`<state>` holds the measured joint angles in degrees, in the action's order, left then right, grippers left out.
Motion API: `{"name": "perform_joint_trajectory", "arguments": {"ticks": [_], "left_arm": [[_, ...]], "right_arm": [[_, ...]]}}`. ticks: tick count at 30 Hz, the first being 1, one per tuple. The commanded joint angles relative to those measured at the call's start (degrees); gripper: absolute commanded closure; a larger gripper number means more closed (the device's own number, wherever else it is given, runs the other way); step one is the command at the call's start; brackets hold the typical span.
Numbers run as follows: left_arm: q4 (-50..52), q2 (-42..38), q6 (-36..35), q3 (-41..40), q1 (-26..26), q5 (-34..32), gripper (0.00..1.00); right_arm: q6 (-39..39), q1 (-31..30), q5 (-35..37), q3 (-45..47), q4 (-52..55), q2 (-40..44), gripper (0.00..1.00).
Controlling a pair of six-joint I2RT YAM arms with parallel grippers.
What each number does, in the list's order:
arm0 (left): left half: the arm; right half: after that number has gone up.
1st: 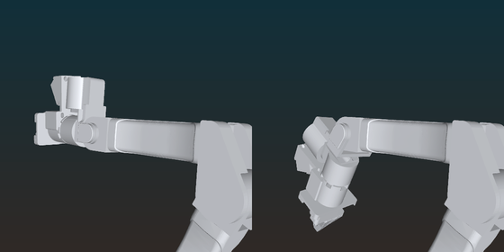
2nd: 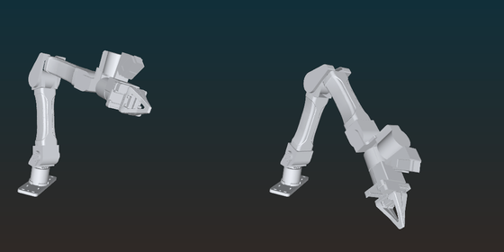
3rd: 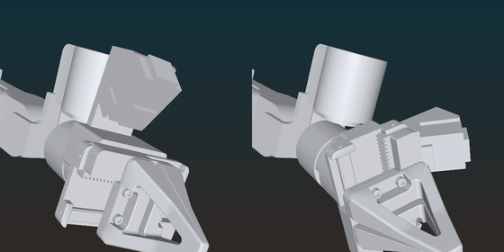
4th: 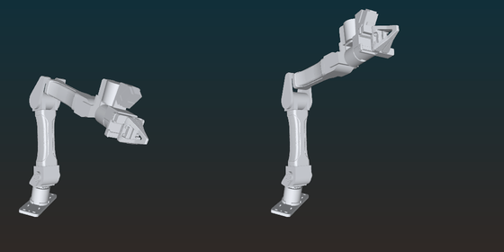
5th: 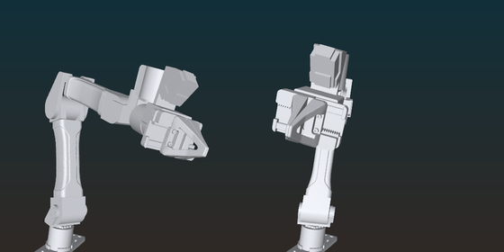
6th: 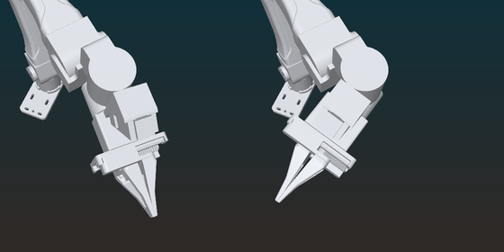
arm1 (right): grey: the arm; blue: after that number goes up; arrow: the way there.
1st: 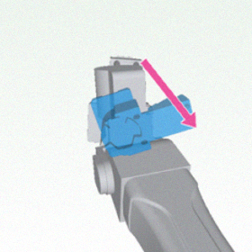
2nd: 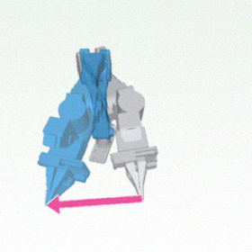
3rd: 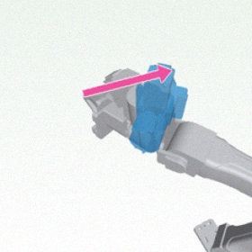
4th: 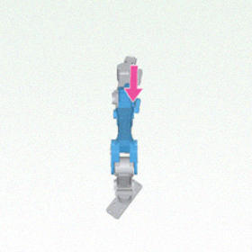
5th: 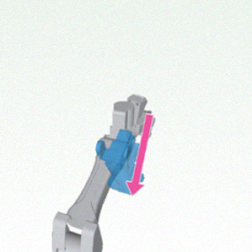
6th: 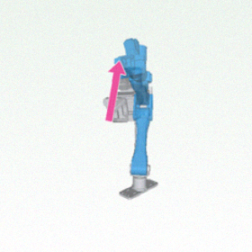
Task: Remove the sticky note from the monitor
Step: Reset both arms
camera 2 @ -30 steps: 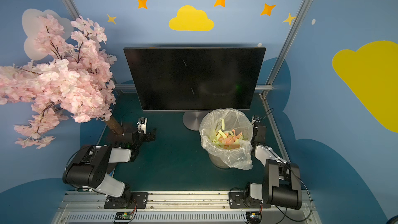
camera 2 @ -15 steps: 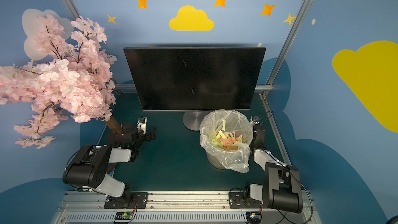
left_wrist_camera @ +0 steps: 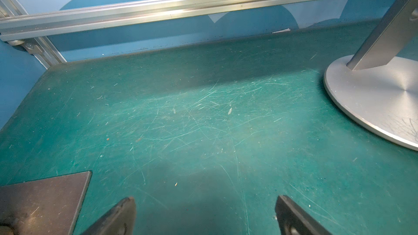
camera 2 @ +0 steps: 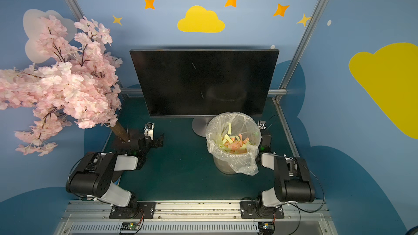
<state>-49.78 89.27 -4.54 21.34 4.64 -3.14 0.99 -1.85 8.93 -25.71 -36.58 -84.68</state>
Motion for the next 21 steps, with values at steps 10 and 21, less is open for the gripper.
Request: {"name": "perform_joint_trajectory", "arguments": {"ticks": [10,21], "left_arm": [[-0.93,0.02,-0.34,0.60,-0.10,0.68,0.00],[-0.96,0.07,-0.30,0.54,-0.12,0.68,0.00]], "right_arm": [[-0.49,-0.61,1.84,-1.19,2.80,0.33,0.03],[-0.50,-0.61,1.80,-0.92,2.63,0.63,0.03]]}}
